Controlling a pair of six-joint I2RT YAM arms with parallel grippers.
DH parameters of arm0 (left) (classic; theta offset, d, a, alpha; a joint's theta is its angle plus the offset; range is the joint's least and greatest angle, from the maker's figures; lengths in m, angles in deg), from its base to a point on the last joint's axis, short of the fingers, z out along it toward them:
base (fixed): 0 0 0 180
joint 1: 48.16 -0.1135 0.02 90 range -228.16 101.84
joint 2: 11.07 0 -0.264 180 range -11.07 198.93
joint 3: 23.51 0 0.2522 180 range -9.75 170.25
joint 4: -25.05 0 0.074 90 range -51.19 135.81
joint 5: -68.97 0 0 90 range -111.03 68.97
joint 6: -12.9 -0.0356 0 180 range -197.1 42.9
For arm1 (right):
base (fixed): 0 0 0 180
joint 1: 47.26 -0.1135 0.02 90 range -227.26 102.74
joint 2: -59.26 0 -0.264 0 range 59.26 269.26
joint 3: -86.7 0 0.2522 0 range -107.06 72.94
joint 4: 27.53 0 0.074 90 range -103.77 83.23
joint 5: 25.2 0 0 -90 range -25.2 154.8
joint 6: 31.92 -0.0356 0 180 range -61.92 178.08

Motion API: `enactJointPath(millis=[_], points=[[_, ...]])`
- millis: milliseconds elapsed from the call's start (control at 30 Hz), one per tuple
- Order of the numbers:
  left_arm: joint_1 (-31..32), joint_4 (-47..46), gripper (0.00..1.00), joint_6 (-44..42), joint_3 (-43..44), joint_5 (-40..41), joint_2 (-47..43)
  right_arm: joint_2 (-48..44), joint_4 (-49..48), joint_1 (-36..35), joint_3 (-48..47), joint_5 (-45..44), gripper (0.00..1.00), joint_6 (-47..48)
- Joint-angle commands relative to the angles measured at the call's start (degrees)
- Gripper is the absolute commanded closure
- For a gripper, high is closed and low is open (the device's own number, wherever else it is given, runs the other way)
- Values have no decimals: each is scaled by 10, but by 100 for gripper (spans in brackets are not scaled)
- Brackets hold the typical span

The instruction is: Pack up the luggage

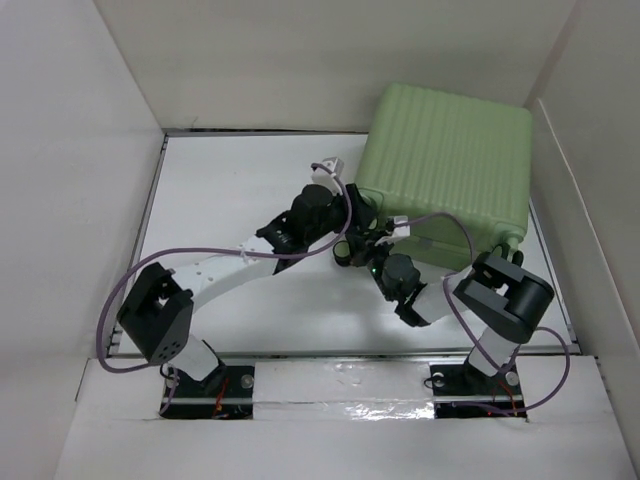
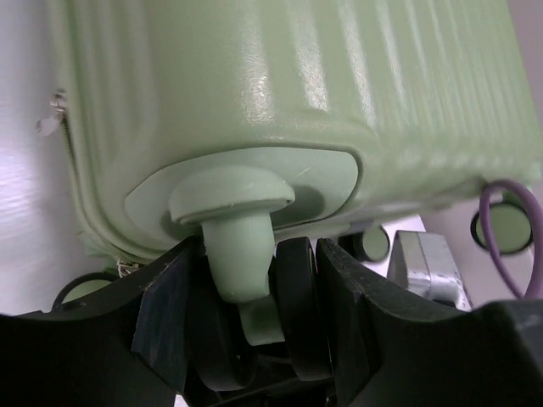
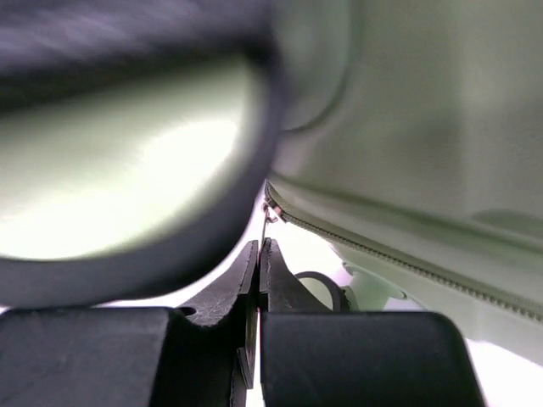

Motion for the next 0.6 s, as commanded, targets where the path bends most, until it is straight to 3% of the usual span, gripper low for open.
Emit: enactJointPath(millis=[0, 67, 100, 133, 200, 233, 333, 467, 567], points=[[84, -162, 100, 43, -24, -175, -101, 56, -202, -56, -75, 275, 100, -102], [84, -141, 95, 22, -52, -125, -122, 42, -185, -56, -49, 260, 92, -103], [84, -110, 87, 14, -58, -108, -138, 33, -176, -56, -35, 232, 72, -101], [84, -95, 70, 6, -69, -88, -145, 23, -176, -56, -20, 228, 62, -97], [69, -81, 53, -7, -86, -53, -166, -14, -139, -62, 20, 208, 38, -88], [61, -78, 39, -10, -99, -50, -170, -29, -116, -62, 29, 201, 33, -86], [31, -42, 25, -29, -105, -18, -185, -89, -26, -82, 63, 159, 19, -70], [-4, -2, 21, -55, -125, 80, -220, -194, 146, -104, 81, 111, 7, -54], [-42, -32, 22, -43, -153, 30, -240, -241, 234, -104, 81, 103, 1, -50]])
